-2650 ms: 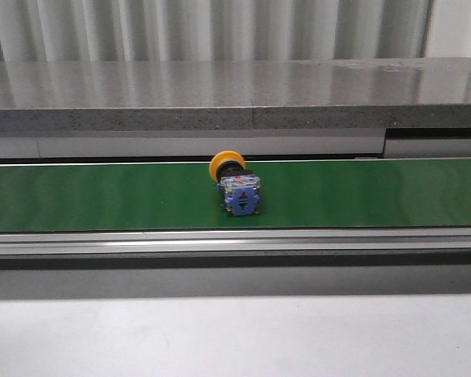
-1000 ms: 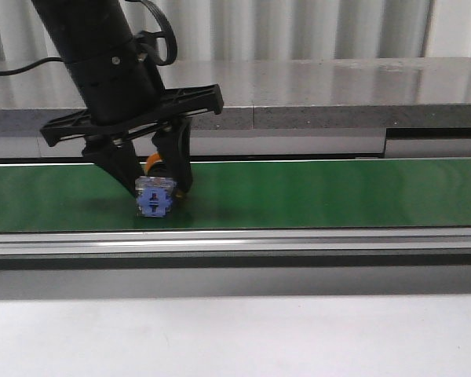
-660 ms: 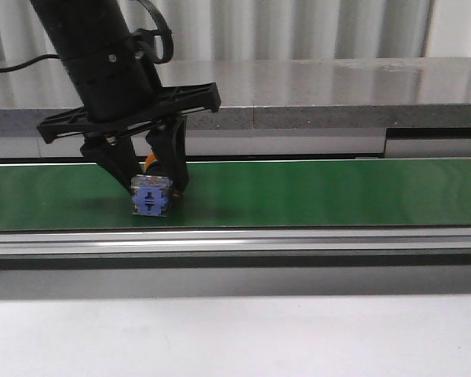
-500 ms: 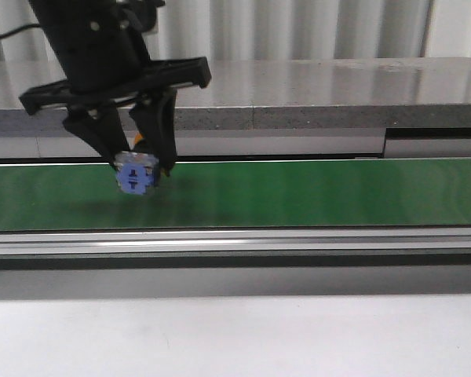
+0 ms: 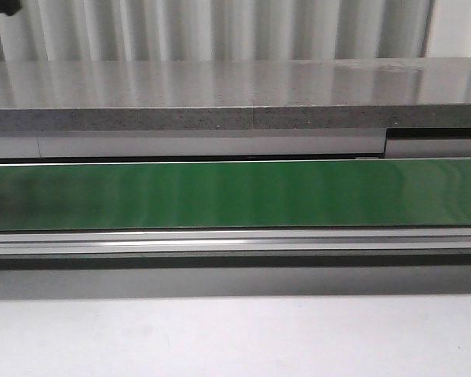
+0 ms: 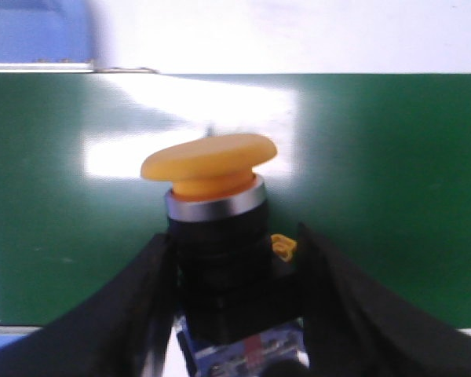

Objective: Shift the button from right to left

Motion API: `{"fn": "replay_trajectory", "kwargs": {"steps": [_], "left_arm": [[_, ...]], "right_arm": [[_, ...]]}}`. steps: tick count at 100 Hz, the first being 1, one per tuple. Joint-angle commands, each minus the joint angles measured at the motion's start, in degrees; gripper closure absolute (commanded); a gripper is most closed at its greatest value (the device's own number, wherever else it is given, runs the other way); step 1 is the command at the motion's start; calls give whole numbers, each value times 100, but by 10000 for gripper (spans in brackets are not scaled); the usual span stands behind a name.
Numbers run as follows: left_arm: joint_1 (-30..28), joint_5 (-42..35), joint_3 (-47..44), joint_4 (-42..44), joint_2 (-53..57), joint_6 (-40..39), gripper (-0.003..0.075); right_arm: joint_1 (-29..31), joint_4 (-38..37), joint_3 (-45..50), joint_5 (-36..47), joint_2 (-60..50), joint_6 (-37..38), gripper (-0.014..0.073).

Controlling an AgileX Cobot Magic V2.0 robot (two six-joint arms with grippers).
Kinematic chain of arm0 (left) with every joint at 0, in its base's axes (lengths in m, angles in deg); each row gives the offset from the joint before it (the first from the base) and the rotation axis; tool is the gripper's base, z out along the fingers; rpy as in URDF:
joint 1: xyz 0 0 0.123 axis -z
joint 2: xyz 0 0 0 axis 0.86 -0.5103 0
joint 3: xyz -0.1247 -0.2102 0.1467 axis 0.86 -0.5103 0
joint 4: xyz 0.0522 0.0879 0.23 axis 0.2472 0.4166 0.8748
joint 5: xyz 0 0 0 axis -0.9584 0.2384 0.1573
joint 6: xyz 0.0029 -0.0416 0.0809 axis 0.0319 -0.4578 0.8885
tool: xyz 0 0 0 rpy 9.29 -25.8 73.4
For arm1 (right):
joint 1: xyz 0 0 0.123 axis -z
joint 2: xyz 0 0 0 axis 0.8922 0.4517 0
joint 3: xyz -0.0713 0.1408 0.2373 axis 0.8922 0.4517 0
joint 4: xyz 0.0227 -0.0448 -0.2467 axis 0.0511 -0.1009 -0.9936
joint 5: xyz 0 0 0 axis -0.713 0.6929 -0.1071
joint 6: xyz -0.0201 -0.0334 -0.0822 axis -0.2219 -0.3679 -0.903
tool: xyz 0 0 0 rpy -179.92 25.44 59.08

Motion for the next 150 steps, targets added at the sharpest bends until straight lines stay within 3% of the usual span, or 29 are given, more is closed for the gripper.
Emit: {"fn": "replay_trajectory", "kwargs": {"steps": [1, 27, 50, 114, 124, 139, 150], "left_arm": [[-464, 11, 164, 50, 278, 230, 575], [-2026, 112, 164, 50, 232, 918, 575], [-3047, 58, 151, -87, -135, 1137, 575], [-3278, -973, 161, -150, -1699, 1137, 572], [-3278, -1028, 161, -161, -1726, 1137, 489], [-3278, -1088, 161, -161, -1726, 1137, 171], [-3278, -1126, 161, -150, -1726, 1137, 115]], "right_arm": [[-8, 43, -128, 424, 58, -45, 660], [-8, 43, -128, 424, 58, -45, 660], [-8, 43, -128, 424, 58, -45, 660], [-8, 43, -128, 424, 58, -45, 660], [-8, 43, -128, 424, 58, -45, 660], [-8, 43, -128, 424, 58, -45, 660], [-8, 43, -128, 424, 58, -45, 660]]}}
